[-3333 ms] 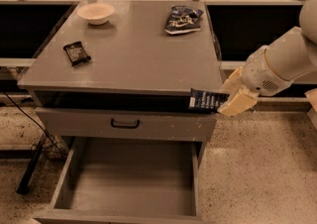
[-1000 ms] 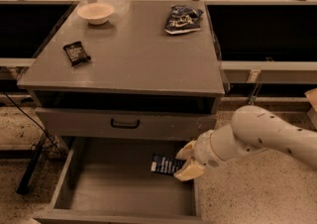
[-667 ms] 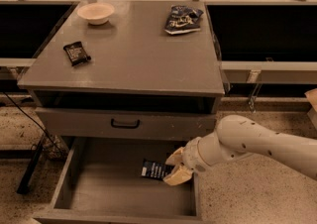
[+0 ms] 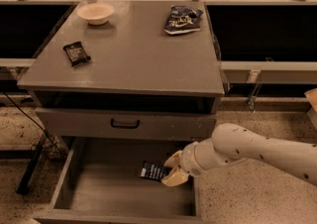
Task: Place rxbar blueberry into middle drawer
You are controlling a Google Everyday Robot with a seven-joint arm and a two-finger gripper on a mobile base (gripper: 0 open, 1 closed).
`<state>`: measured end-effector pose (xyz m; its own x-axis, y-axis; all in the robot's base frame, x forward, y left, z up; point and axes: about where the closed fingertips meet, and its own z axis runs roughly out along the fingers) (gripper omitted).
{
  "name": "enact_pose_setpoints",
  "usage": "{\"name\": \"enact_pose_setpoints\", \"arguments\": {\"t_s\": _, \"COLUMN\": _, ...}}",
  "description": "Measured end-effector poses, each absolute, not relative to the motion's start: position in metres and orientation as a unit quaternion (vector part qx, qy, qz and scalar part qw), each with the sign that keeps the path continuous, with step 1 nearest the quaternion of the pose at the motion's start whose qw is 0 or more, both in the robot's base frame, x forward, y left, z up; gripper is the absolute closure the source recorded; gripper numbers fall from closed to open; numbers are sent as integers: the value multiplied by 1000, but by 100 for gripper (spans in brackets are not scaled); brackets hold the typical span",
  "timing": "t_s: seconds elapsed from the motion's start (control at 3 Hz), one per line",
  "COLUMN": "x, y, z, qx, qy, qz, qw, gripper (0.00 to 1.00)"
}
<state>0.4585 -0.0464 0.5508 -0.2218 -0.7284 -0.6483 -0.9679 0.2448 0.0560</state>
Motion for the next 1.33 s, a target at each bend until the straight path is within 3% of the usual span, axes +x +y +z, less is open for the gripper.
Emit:
{"name": "enact_pose_setpoints", "arguments": {"t_s": 0.33, "x": 458, "y": -46, "z": 548, "qx": -568, "qy": 748, "qz": 230, "qw": 255, "gripper": 100}}
{"name": "enact_pose_setpoints", "arguments": {"t_s": 1.0, "x": 451, "y": -43, "z": 523, "qx": -545, "qy": 784, "qz": 113, "qw": 275, "gripper": 100}}
{"name": "enact_pose_setpoints", "arguments": {"t_s": 1.33, "x": 452, "y": -43, "z": 523, "qx": -545, "qy": 784, "qz": 113, "qw": 275, "gripper": 100}}
